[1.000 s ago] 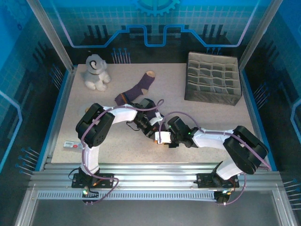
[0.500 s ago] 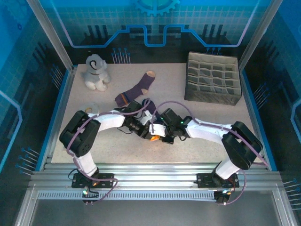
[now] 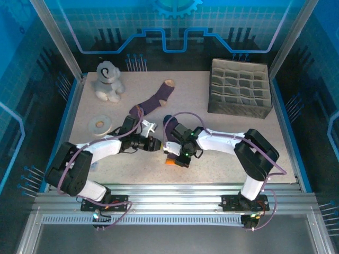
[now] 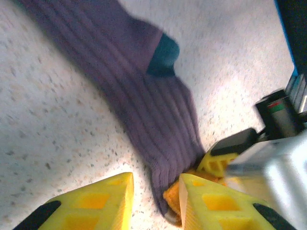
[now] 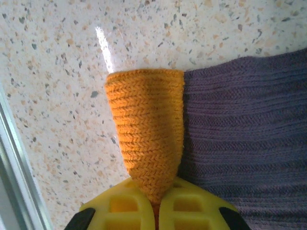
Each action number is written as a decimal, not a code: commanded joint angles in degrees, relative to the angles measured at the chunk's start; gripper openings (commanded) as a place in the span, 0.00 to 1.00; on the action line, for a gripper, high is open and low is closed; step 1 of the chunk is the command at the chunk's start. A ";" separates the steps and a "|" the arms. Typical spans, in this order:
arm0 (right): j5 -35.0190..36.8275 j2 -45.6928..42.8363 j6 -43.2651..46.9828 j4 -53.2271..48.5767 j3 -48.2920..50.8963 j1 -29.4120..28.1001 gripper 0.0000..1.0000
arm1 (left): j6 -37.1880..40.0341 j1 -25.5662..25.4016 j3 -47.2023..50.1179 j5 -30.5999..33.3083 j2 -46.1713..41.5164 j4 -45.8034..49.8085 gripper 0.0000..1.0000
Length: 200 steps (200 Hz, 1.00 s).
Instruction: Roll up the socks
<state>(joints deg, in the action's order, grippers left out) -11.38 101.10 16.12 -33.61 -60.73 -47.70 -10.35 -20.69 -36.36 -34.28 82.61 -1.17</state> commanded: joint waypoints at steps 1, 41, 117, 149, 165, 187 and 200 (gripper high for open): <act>-2.79 3.62 -2.99 -5.37 -2.89 -0.17 0.00 | -0.13 0.47 2.61 2.34 -5.12 -4.27 0.27; -7.90 6.46 -3.73 -7.22 -5.04 4.58 0.00 | 3.31 -0.48 12.34 2.88 -13.01 -16.12 0.27; -15.68 13.21 -3.73 -11.86 -8.92 12.31 0.00 | 10.86 -12.03 15.66 10.13 -10.77 -24.04 0.37; -14.57 14.69 -3.58 -13.05 -9.75 12.33 0.00 | 12.48 -14.39 14.14 11.96 -7.12 -23.32 0.38; -14.38 15.24 -3.54 -13.58 -10.10 12.35 0.00 | 11.68 -14.41 13.25 12.18 -5.30 -23.53 0.39; -14.29 15.95 -3.55 -14.02 -10.54 12.33 0.00 | 11.11 -14.73 11.98 11.96 -2.31 -23.65 0.40; -14.29 16.14 -3.58 -14.16 -10.64 12.37 0.00 | 10.64 -15.02 11.20 11.64 -0.45 -24.27 0.40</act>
<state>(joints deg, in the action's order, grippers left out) -29.45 113.97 12.88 -45.43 -71.79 -35.59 0.01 -35.05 -22.90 -22.98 79.31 -23.55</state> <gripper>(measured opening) 0.046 0.399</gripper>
